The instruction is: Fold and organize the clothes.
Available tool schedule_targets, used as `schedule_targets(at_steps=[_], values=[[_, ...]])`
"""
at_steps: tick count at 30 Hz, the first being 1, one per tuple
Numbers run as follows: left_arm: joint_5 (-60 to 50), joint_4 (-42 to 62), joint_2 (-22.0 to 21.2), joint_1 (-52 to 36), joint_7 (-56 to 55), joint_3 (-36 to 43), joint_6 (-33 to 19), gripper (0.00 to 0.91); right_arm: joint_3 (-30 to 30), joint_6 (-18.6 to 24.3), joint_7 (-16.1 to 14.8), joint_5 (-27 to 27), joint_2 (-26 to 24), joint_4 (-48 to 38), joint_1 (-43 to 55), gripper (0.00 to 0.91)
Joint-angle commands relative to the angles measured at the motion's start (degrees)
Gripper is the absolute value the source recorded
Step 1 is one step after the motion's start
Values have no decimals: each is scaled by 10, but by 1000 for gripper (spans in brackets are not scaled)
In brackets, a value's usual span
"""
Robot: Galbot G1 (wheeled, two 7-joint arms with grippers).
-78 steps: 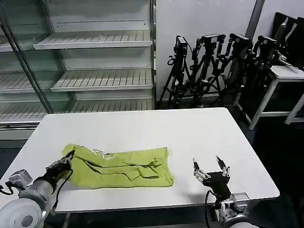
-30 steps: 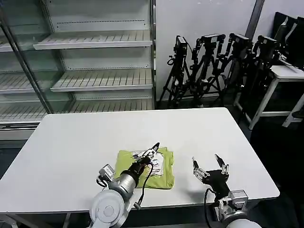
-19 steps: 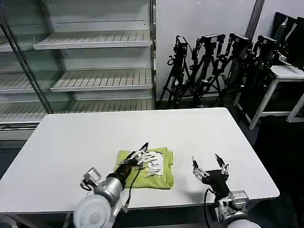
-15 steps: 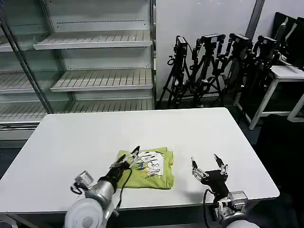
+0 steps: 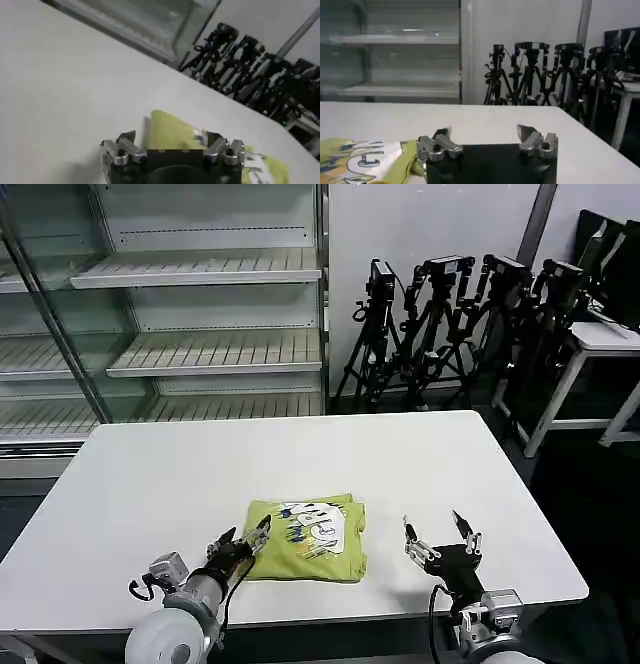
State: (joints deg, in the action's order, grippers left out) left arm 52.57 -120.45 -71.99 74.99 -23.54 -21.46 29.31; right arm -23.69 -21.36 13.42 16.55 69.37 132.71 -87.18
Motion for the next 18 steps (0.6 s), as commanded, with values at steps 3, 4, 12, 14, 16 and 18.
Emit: schedule_targets(at_steps=[3, 4, 12, 14, 16, 18], values=[[53, 46, -5, -14, 5, 9, 20, 907, 0, -1, 0, -1, 3, 4, -1, 907], [53, 50, -5, -15, 5, 10, 20, 907, 0, -2, 0, -1, 4, 5, -1, 907], [122, 36, -6, -11, 6, 6, 17, 191, 2, -2, -1, -8, 12, 9, -8, 907], [132, 36, -7, -12, 5, 3, 17, 121, 1, -2, 0, -8, 14, 11, -10, 907], [158, 35, -8, -16, 3, -2, 19, 111, -2, -2, 0, -8, 16, 15, -12, 907], [164, 35, -10, -18, 3, -3, 19, 101, -6, -2, 0, -8, 18, 17, -13, 907]])
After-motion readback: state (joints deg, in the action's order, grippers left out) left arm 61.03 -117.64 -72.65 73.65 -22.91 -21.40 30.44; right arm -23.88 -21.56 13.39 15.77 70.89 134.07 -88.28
